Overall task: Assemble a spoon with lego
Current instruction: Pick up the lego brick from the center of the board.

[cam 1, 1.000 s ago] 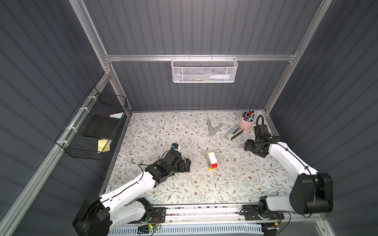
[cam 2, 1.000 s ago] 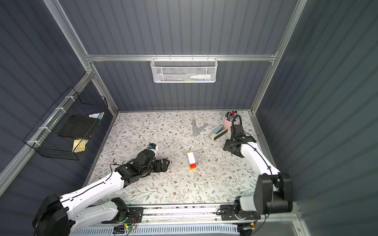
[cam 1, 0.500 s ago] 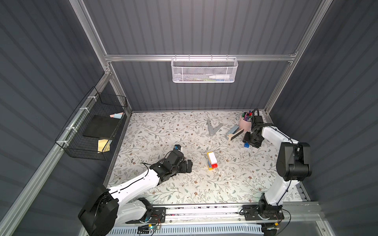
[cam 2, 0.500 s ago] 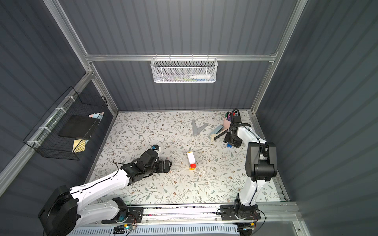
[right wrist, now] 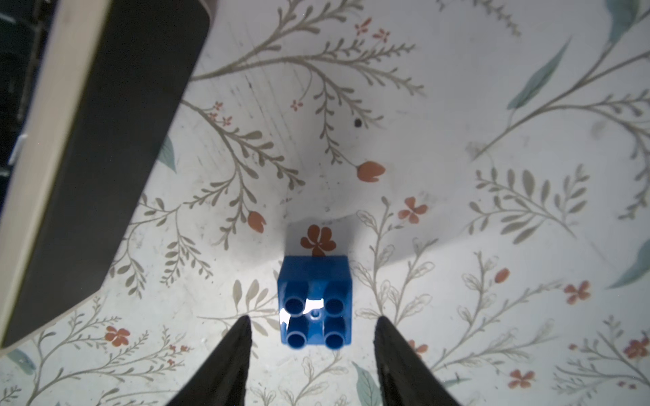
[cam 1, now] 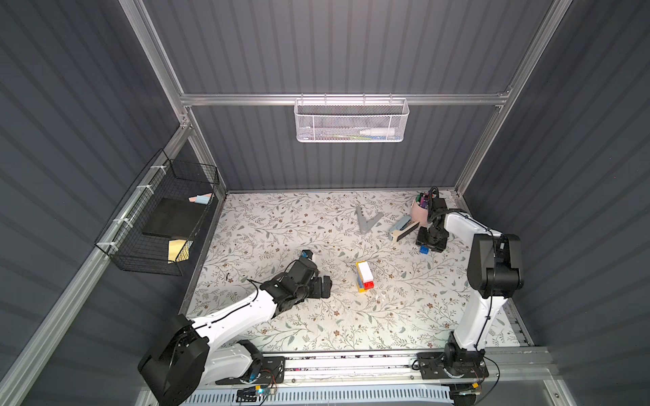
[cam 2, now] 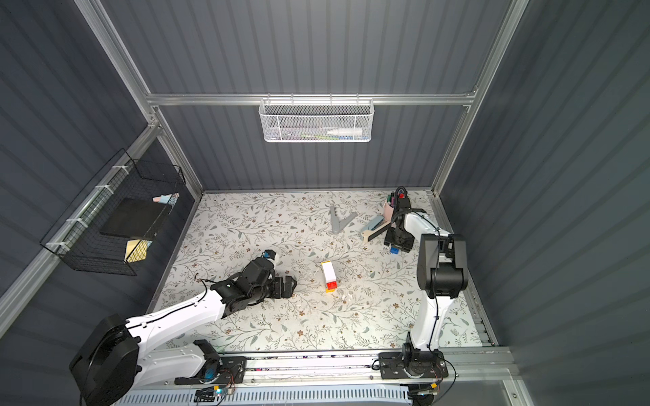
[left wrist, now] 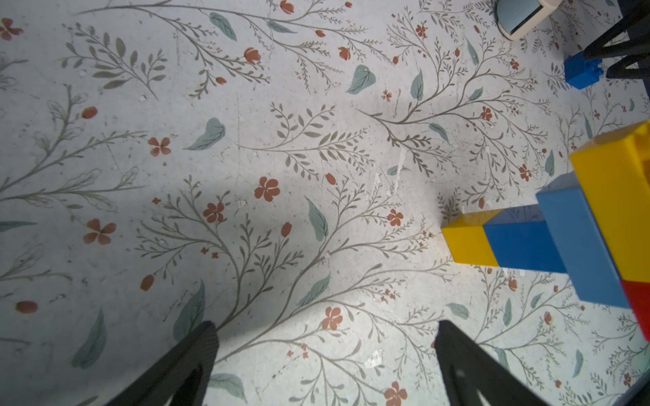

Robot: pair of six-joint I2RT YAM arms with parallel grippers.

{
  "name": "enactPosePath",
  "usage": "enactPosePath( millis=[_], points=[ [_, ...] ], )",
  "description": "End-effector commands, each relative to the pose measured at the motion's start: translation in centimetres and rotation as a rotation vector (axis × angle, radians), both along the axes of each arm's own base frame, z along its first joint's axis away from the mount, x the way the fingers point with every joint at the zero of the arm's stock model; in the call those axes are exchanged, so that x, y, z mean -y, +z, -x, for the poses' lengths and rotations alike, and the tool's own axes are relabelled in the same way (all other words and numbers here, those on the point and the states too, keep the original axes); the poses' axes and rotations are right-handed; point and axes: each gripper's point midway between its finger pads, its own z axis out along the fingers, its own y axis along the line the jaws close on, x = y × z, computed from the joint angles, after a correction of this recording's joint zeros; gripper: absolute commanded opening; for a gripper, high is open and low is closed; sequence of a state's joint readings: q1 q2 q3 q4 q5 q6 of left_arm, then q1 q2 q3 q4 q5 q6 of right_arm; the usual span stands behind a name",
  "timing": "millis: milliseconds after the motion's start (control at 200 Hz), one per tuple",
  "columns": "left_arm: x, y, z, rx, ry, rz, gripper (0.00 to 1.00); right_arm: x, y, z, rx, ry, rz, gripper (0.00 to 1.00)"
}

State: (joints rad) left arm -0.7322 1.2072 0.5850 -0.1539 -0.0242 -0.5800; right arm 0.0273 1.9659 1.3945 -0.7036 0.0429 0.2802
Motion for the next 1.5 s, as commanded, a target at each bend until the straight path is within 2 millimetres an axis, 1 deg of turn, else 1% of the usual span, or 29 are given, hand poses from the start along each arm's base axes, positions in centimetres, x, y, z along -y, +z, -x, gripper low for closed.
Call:
enactPosePath(
  millis=[0,135,340,420,485,635,705,825,895,956,1031,1096,1156,1261,1361,1401,1496],
  points=[
    [0.1,-0.5,0.5,-0.018,-0.008,0.004,0.99,0.2,-0.5,0.0,-0.024,0.015,0.002,0.54],
    [0.0,-0.4,0.6,-0.022,-0.005,0.007,0.99,0.2,-0.8,-0.1,-0.027,0.013,-0.001,0.50],
    [0.0,-0.6,0.6,-0.025,-0.003,0.001,0.99,0.3,-0.8,-0.1,-0.028,0.017,0.007,0.47],
    [0.0,-0.7,0.6,-0.026,-0.004,-0.001,0.99,0.4,-0.8,-0.1,-0.031,0.024,0.012,0.42],
    [0.0,-0.8,0.6,-0.027,-0.005,-0.003,0.99,0.4,-0.9,-0.1,-0.036,0.028,0.016,0.41],
    [0.0,-1.0,0.6,-0.029,-0.006,-0.006,0.99,0.3,-1.2,-0.1,-0.043,0.034,0.008,0.30],
    [0.0,-0.9,0.6,-0.028,-0.007,-0.008,0.99,0.1,-1.1,0.1,-0.051,0.038,0.002,0.27],
    [-0.1,-1.0,0.6,-0.029,-0.003,-0.010,0.99,-0.3,-0.2,0.5,-0.045,0.053,-0.009,0.22],
    [-0.1,-0.9,0.6,-0.027,-0.003,-0.006,0.99,-1.0,1.2,0.9,-0.024,0.071,-0.023,0.22],
    [-0.1,-0.9,0.6,-0.025,-0.002,-0.003,0.99,-2.5,2.7,1.5,0.001,0.110,-0.054,0.21],
    [-0.2,-0.9,0.6,-0.023,0.000,0.001,0.99,-5.0,5.1,2.8,0.034,0.181,-0.090,0.21],
    [-0.2,-1.0,0.7,-0.020,0.002,0.002,0.99,-7.5,7.2,4.4,0.072,0.242,-0.115,0.22],
    [-0.2,-0.8,0.6,-0.017,0.006,0.008,0.99,-10.3,9.0,5.9,0.117,0.303,-0.190,0.22],
    [-0.2,-0.5,0.8,-0.008,0.005,0.023,0.99,-14.8,12.2,9.1,0.142,0.446,-0.247,0.22],
    [-0.5,-0.3,0.9,0.000,0.008,0.024,0.99,-18.9,14.5,12.6,0.126,0.598,-0.274,0.23],
    [-0.6,-0.2,1.0,0.006,0.008,0.028,0.99,-20.0,15.3,13.8,0.113,0.646,-0.270,0.23],
    [-0.7,0.1,1.1,0.014,0.011,0.035,0.99,-21.2,16.7,15.9,0.076,0.697,-0.250,0.23]
  ],
)
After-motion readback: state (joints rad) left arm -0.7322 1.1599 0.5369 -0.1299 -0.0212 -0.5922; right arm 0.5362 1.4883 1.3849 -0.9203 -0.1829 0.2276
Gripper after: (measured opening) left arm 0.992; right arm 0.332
